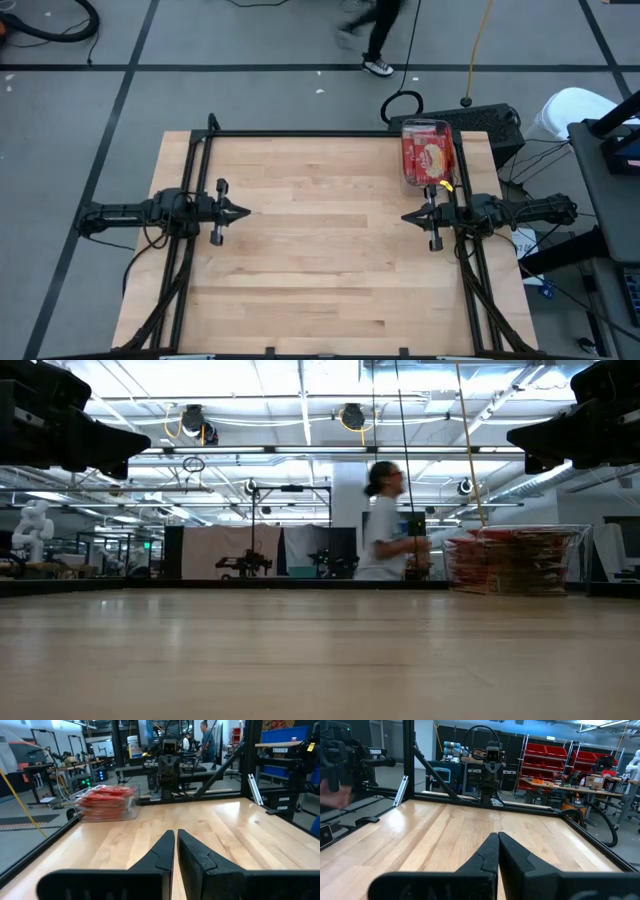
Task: Sort popcorn bags into baskets
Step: Return to Home Position
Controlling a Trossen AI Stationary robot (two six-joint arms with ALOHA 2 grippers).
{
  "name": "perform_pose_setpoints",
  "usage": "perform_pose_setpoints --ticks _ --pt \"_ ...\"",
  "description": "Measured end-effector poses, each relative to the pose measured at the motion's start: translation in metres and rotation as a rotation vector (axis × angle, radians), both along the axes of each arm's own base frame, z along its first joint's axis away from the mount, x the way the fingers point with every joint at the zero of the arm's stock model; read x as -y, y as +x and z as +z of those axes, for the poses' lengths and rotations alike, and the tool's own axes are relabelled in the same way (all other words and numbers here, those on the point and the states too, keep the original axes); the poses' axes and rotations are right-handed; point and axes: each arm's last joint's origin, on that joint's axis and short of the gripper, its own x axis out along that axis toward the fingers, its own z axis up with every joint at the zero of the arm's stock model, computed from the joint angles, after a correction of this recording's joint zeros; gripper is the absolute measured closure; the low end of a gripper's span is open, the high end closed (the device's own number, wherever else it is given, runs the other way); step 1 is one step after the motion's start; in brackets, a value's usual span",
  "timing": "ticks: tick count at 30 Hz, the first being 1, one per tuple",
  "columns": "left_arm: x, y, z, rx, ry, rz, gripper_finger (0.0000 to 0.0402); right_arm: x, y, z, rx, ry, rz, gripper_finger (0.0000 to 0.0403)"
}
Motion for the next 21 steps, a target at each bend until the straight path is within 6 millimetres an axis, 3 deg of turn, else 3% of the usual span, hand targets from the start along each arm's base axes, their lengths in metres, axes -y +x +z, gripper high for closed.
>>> perform_pose_setpoints --ticks 21 --pt "0.0000 0.0001 -0.0001 -0.001 -0.002 0.001 0.0369 0.0000 0.0000 0.0000 0.000 0.000 0.000 0.0403"
